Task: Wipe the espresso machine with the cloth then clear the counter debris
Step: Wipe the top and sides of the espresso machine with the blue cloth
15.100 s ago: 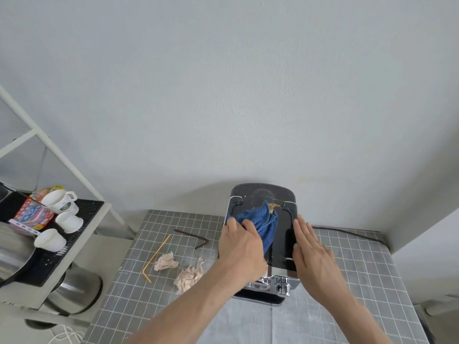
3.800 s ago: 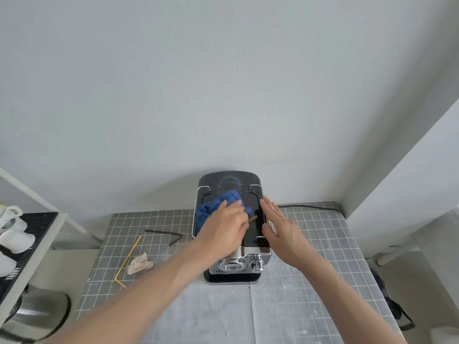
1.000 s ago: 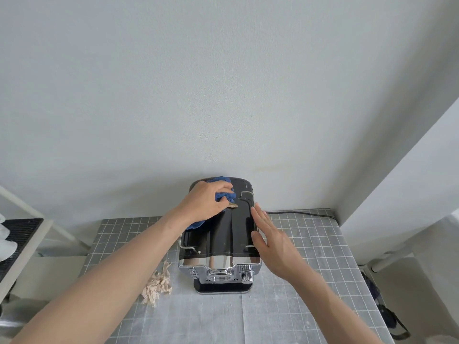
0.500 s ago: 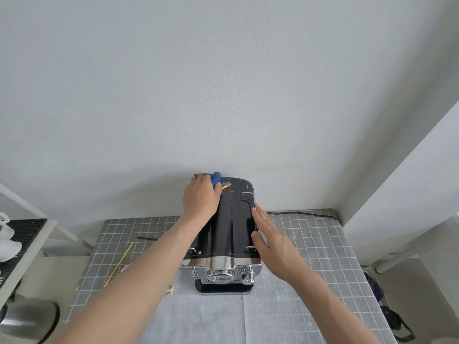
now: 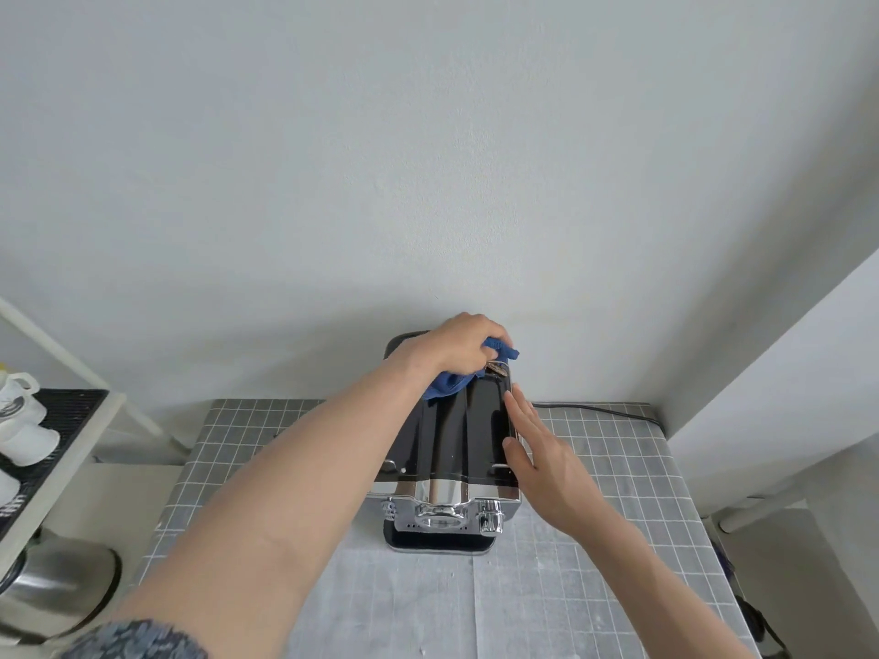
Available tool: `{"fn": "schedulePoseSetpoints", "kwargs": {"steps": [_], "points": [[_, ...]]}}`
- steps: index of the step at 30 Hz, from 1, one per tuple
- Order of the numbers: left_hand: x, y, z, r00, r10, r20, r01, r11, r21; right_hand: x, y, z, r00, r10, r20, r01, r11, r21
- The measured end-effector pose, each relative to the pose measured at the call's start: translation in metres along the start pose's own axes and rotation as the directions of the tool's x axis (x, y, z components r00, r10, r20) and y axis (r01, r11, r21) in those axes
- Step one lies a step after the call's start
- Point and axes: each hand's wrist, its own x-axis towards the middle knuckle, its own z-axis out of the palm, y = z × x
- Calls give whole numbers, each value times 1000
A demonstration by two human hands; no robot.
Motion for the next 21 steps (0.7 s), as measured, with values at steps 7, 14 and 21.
{"fn": "schedulePoseSetpoints", "kwargs": {"steps": [7, 14, 21], "points": [[-9, -25, -8, 993, -62, -100, 70, 995, 75, 1, 0, 1, 1000, 22, 6, -22, 1000, -22], [-69, -45, -3, 975, -141, -173, 155, 986, 67, -4, -2, 2, 999, 36, -8, -36, 999, -8], [-128, 4, 12, 971, 7, -239, 36, 984, 176, -1, -2, 2, 1000, 25, -1, -25, 1000, -9]]}}
